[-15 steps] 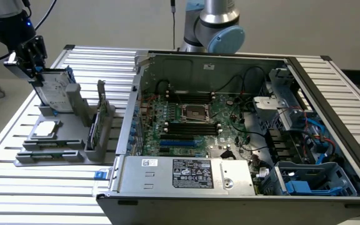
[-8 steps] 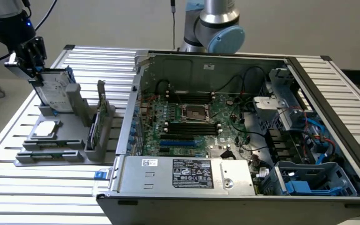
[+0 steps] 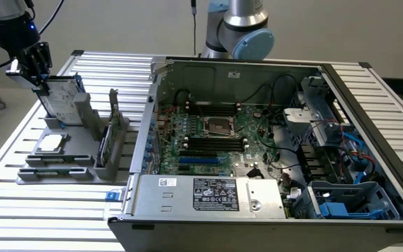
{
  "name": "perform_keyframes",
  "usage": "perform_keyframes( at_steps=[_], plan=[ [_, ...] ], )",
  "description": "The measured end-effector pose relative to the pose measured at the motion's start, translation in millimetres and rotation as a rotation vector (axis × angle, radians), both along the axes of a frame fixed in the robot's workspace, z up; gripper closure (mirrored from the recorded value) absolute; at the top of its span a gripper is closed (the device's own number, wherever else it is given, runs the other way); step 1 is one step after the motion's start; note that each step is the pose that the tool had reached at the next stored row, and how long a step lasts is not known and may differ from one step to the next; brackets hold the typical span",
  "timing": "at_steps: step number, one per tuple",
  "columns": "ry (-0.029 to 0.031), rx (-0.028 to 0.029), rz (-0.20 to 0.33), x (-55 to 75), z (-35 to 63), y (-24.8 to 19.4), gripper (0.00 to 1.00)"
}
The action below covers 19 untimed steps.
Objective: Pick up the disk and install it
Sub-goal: 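Pick up the disk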
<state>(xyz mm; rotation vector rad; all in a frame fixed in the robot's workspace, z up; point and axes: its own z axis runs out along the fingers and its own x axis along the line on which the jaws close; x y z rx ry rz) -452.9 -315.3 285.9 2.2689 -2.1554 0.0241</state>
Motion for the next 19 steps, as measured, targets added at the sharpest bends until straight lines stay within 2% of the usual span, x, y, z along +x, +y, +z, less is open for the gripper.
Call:
perform_keyframes(
  at_steps=[1, 9, 19],
  plan=[
    [0.0000, 0.0000, -0.002, 0.0, 0.0, -0.3, 0.67],
    [0.0002, -0.0001, -0.008, 0.0, -0.4, -8.0, 0.67],
    [0.0000, 0.0001, -0.009, -0.1, -0.7, -11.2, 0.67]
  ],
)
